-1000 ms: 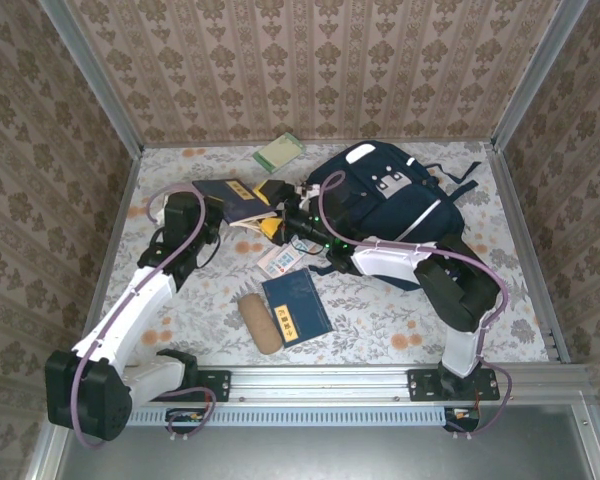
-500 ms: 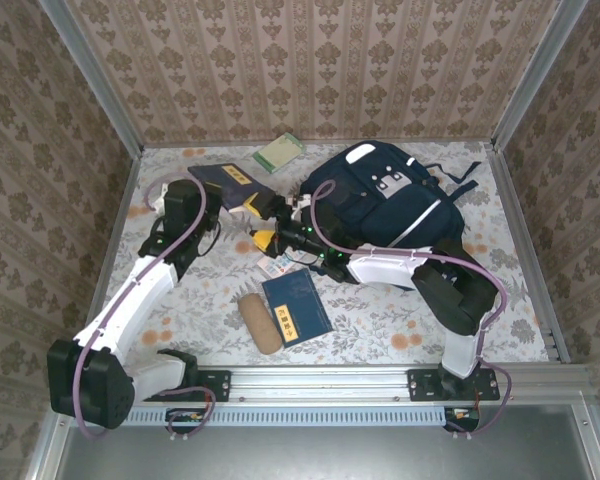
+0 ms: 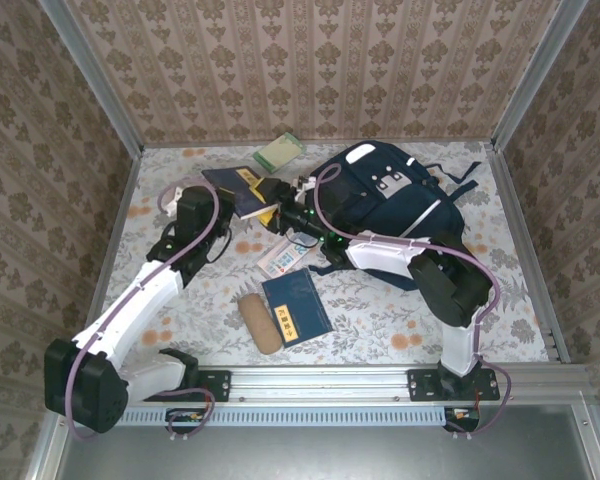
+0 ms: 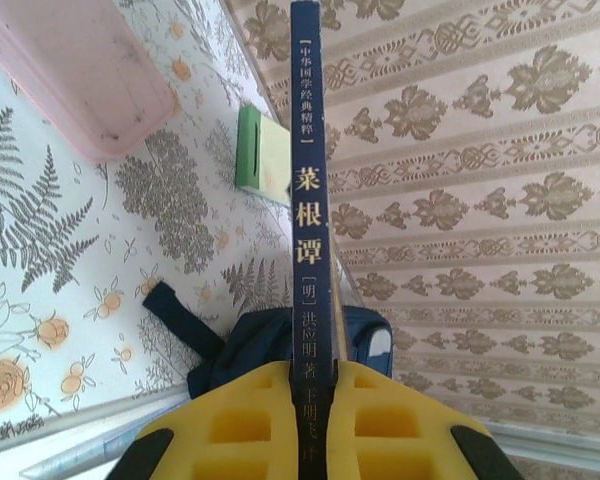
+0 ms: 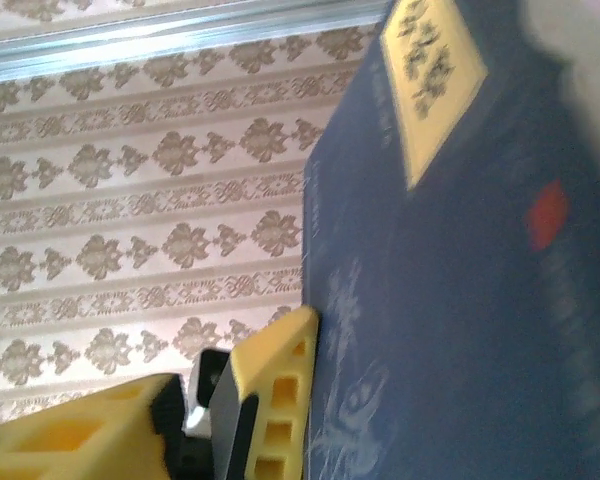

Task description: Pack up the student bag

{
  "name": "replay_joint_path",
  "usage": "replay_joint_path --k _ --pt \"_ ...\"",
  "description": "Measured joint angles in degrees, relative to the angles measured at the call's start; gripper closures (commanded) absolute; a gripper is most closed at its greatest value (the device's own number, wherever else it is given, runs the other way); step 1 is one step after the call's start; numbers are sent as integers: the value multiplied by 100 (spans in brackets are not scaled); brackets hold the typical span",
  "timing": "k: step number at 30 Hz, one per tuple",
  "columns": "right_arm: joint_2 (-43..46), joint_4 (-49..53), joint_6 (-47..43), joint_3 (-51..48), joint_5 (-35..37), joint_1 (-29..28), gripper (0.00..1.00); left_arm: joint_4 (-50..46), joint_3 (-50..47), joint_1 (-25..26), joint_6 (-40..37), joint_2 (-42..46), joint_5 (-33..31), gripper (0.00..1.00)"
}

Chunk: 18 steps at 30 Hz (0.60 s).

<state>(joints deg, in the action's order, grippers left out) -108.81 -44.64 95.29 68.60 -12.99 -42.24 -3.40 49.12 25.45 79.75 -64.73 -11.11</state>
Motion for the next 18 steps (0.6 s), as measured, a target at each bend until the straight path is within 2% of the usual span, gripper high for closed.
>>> replay_joint_path --k 6,10,11,12,13,15,18 --pt "44 883 -481 170 92 37 70 4 -22 326 2 0 -229 100" --pt "83 1078 -654 177 125 52 100 -44 -42 461 -26 0 -431 100" --pt "120 1121 -654 179 142 52 100 -63 -52 481 -42 0 -463 100" --pt "155 1182 -754 179 151 57 100 -72 -52 509 -59 0 -494 94" --pt "186 1220 -831 179 146 66 100 -81 -52 529 -90 0 -509 83" --pt "262 1305 -1058 173 127 90 100 -131 -46 555 -238 9 -507 54" --pt "527 1381 -1567 -57 55 236 100 -348 -35 546 -614 133 -450 20"
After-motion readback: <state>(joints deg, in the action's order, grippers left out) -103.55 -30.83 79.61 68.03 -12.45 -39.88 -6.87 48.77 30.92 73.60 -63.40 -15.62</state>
